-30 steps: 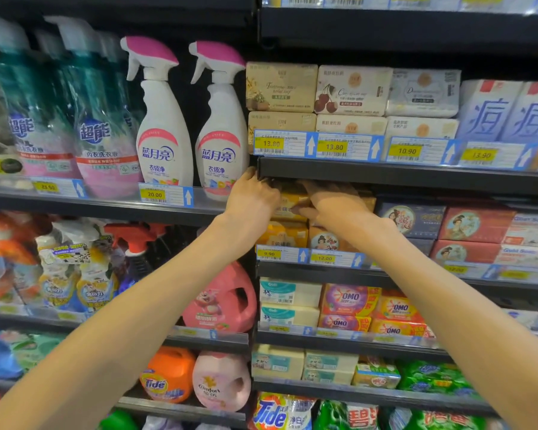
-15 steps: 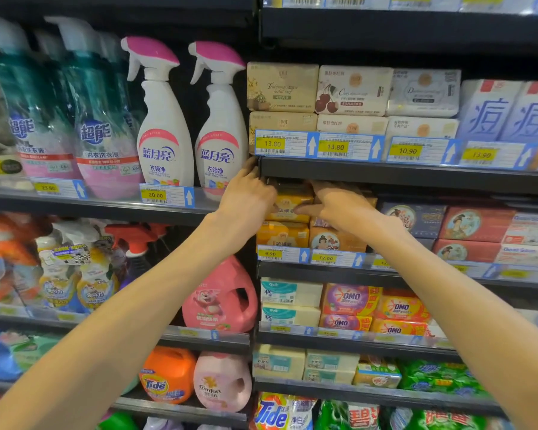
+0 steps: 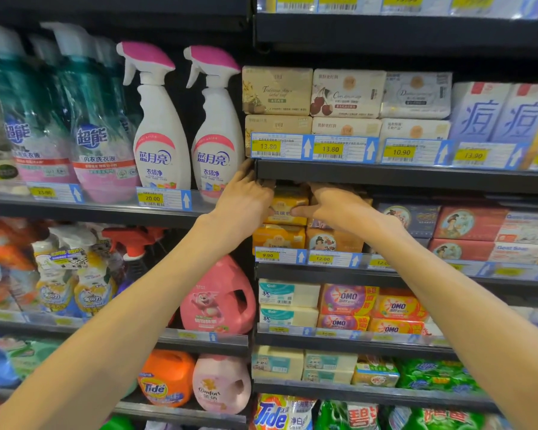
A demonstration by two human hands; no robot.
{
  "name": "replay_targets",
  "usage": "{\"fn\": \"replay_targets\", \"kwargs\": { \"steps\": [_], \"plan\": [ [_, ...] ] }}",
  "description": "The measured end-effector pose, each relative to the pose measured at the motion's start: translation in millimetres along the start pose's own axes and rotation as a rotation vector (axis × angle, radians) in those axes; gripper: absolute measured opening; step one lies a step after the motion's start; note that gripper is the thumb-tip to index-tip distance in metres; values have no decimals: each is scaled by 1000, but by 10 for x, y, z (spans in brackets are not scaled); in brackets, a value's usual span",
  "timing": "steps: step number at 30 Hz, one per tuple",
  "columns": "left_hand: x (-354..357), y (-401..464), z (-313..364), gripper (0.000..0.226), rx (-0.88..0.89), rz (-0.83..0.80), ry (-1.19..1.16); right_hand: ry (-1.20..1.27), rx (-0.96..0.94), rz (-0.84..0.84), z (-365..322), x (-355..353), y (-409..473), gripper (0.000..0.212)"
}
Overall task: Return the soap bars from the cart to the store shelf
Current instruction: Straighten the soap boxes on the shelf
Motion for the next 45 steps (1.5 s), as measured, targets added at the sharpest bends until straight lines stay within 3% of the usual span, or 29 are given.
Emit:
{"fn": "replay_targets", "kwargs": {
  "steps": [5,15,22,30,37,42,45],
  "plan": [
    [10,0,-2,54,-19,5,11,-12,-27,13,2,16,10,64],
    [-37,-61,-46,43,55,4,-73,96,-104,1,-43,-34,-41,57],
    [-54,-112,-21,51,24,-3,-70,-103,-132,-44,-44,23,-1,71],
    [-63,-133,-27,56,9,-29,-74,-151,-134,-78,-6,53,20,73],
    [-77,-306,92,94,-77,-39,-22,-319,-109,-28,-126,3,-185,83],
    [-305,-845,270,47,-130,112,-279,-326,-345,330,-511,90,-678,51],
    [-178,-1150,365,40,-125,68,-421,-245,-399,330,-612,428,-848,44]
  ]
}}
Point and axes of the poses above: each hand's wrist, its own y-axis towards the middle knuckle, its own x-axis out of the palm, z = x × y, the point moved 8 cm from there along y, towards the middle knuckle, and after that the axes turned 15 degrees about -x, right-handed, at the moved point
